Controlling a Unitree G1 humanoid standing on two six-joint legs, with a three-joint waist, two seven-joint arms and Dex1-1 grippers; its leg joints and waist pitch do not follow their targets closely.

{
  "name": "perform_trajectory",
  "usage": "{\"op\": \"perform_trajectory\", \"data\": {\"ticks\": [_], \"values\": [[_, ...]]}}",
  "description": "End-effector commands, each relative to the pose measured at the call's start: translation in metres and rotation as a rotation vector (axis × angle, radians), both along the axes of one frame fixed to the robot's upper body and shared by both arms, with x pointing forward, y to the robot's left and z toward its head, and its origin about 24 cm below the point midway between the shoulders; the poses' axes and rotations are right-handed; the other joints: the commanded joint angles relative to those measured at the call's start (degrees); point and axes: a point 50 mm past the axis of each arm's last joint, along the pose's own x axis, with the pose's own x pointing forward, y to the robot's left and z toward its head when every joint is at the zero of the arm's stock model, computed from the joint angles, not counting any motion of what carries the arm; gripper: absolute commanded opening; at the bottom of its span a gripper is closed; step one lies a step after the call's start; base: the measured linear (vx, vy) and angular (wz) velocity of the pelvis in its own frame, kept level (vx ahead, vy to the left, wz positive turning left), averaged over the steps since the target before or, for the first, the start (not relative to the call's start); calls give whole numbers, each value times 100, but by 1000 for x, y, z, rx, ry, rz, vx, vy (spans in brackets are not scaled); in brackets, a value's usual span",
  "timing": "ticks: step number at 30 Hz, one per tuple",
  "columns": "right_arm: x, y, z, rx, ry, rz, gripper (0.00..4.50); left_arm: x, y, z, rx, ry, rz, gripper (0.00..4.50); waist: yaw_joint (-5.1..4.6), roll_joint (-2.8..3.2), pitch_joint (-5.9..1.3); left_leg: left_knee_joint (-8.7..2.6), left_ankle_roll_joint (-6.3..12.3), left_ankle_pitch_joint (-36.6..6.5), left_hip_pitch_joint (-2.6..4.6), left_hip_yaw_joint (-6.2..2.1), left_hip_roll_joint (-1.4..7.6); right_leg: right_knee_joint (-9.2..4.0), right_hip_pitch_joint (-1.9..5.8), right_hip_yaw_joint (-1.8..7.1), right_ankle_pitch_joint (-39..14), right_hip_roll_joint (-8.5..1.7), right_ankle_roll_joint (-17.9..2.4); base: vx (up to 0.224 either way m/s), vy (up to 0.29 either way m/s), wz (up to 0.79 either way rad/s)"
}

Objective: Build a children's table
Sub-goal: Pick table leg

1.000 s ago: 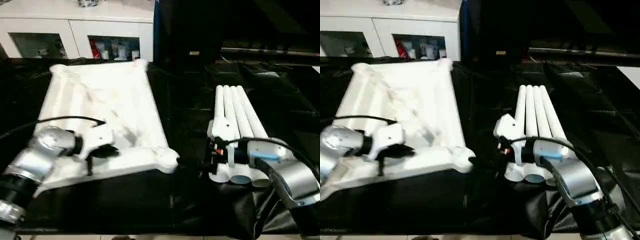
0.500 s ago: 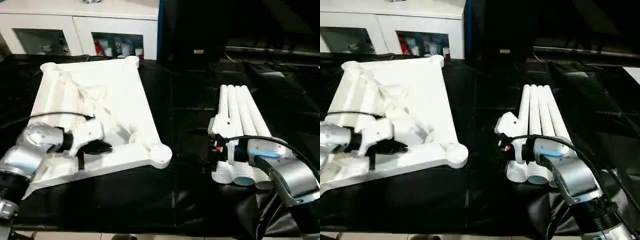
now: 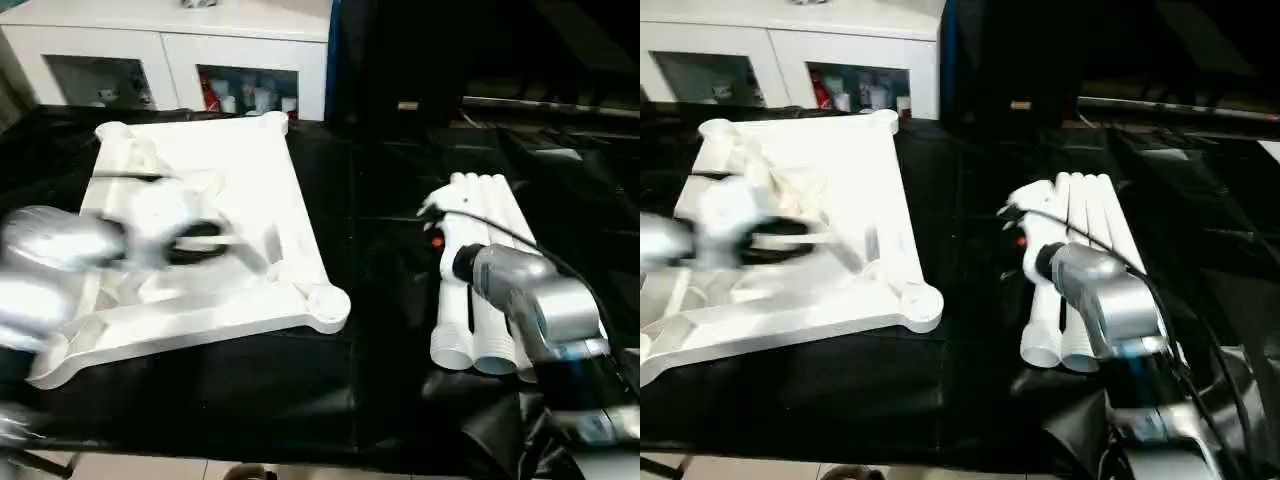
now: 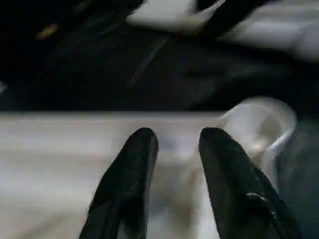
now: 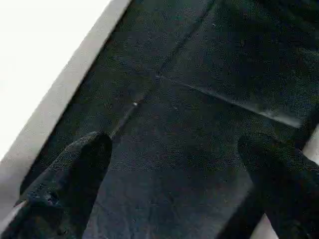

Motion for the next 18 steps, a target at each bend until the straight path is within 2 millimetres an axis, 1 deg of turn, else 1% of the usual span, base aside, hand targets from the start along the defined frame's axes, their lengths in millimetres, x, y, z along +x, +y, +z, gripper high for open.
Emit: {"op": "perform_trajectory", "data": {"ticks": [1, 2, 3, 5, 6, 7, 9, 10, 11, 12, 14, 16, 17, 18], "values": [[3, -8, 1, -30, 30, -63, 450, -2, -6, 3, -25, -10, 5, 204, -5, 31, -409, -380, -170, -239, 138, -120, 313, -308, 211, 280, 922, -496, -1223, 0, 0, 0], [4, -8, 0, -47, 54, -76, 450, -5, -15, -1, -39, 7, -16, 215, -24, 24, -406, -387, -187, -240, 137, -128, 310, -321, 227, 279, 882, -500, -1179, 0, 0, 0], [5, -8, -3, -80, 92, -108, 450, -10, -26, -5, -50, 24, -46, 227, -49, 12, -396, -391, -201, -259, 136, -130, 310, -333, 231, 282, 808, -504, -1197, 0, 0, 0], [6, -10, -5, -94, 122, -144, 450, -13, -32, -6, -52, 35, -70, 234, -50, 12, -395, -387, -212, -226, 142, -120, 314, -340, 219, 288, 735, -499, -1199, 0, 0, 0], [7, -11, -6, -93, 136, -159, 450, -15, -34, -5, -54, 42, -75, 240, -56, 17, -397, -386, -220, -207, 143, -119, 313, -336, 221, 290, 741, -491, -1182, 0, 0, 0], [7, -12, -7, -100, 146, -183, 450, -17, -36, -5, -51, 46, -84, 268, -57, 15, -398, -382, -225, -218, 147, -116, 312, -338, 216, 292, 738, -492, -1164, 0, 0, 0], [8, -16, -8, -114, 160, -226, 450, -19, -39, -5, -50, 49, -94, 268, -52, 26, -394, -382, -236, -229, 155, -114, 310, -347, 211, 294, 710, -486, -1137, 0, 0, 0], [9, -21, -9, -117, 178, -265, 450, -21, -41, -5, -44, 51, -104, 279, -50, 35, -396, -384, -269, -219, 162, -115, 308, -348, 207, 292, 714, -474, -1114, 0, 0, 0], [9, -21, -9, -117, 178, -265, 450, -21, -41, -5, -44, 51, -104, 288, -44, 28, -399, -387, -300, -210, 164, -117, 310, -340, 211, 289, 740, -472, -1098, 0, 0, 0], [9, -22, -9, -116, 187, -281, 450, -22, -43, -5, -41, 53, -107, 309, -47, 33, -394, -387, -331, -246, 167, -111, 305, -343, 203, 290, 730, -463, -1079, 0, 0, 0], [6, -24, -12, -106, 243, -289, 450, -25, -45, -6, -32, 66, -120, 316, -47, 49, -393, -391, -361, -285, 169, -116, 304, -343, 204, 290, 706, -460, -1046, 0, 0, 0], [3, -24, -15, -96, 279, -287, 450, -27, -46, -7, -27, 75, -127, 316, -50, 40, -391, -397, -392, -335, 167, -118, 309, -348, 213, 291, 678, -467, -1019, 0, 0, 0], [2, -23, -16, -79, 289, -282, 450, -28, -46, -8, -25, 77, -130, 316, -49, 51, -390, -396, -403, -339, 168, -116, 305, -351, 208, 292, 683, -465, -1006, 0, 0, 0], [1, -22, -17, -67, 294, -278, 450, -28, -46, -8, -23, 79, -131, 316, -48, 50, -394, -395, -410, -336, 170, -115, 302, -350, 207, 293, 703, -461, -990, 0, 0, 0]]}}
